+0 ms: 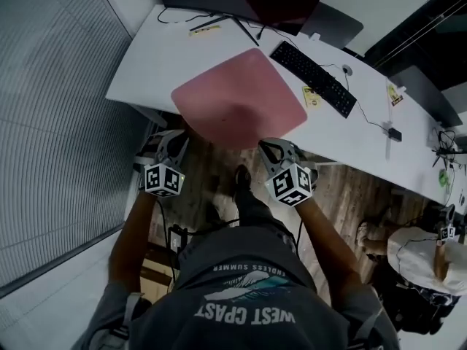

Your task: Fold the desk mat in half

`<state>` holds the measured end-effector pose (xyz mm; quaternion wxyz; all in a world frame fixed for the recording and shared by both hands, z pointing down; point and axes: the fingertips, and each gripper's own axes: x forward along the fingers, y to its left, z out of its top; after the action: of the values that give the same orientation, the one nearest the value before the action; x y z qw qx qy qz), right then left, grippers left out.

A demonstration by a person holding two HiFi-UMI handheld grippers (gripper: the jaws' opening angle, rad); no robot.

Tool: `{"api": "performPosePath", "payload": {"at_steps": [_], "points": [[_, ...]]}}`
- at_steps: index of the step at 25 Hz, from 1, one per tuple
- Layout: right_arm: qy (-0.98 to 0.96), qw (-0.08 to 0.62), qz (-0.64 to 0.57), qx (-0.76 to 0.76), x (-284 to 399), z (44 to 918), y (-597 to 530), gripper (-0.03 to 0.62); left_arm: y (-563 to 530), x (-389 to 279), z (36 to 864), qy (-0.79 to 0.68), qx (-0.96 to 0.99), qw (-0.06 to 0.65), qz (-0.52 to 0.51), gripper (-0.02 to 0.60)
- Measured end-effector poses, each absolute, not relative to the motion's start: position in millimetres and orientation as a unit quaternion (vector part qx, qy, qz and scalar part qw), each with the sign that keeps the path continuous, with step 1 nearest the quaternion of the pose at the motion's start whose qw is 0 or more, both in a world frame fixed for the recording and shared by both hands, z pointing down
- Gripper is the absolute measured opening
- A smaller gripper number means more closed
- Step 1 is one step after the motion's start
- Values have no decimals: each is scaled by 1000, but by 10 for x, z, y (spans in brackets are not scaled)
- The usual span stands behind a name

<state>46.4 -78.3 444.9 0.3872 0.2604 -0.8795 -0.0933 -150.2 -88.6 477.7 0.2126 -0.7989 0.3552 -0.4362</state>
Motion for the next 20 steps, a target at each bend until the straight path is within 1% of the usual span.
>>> {"api": "performPosePath", "payload": {"at_steps": [5, 7, 11, 13, 14, 15, 16, 17, 20], "points": [[-869, 422, -121, 228, 496, 4896, -859, 36, -1029, -1588, 5254, 346, -782, 211, -474, 55], [-863, 436, -133, 218, 522, 5055, -871, 64, -1072, -1625, 5437, 343, -775, 210, -487, 68], [-849, 466, -151, 199, 582, 5402, -878, 119, -1148, -1724, 5863, 338, -764, 200, -512, 115], [-840, 483, -165, 186, 601, 5585, -863, 161, -1185, -1785, 6050, 341, -755, 201, -523, 160], [-833, 494, -175, 178, 619, 5684, -844, 192, -1202, -1813, 6130, 345, -748, 206, -529, 208], [-824, 506, -190, 169, 642, 5782, -829, 231, -1222, -1839, 6206, 348, -739, 214, -536, 272], [-815, 517, -206, 162, 668, 5875, -827, 280, -1248, -1858, 6282, 350, -730, 224, -543, 326], [-805, 528, -223, 156, 691, 5960, -838, 307, -1280, -1867, 6353, 349, -723, 232, -549, 357], [-774, 549, -279, 148, 725, 6159, -911, 344, -1371, -1864, 6527, 339, -712, 251, -562, 381]]}}
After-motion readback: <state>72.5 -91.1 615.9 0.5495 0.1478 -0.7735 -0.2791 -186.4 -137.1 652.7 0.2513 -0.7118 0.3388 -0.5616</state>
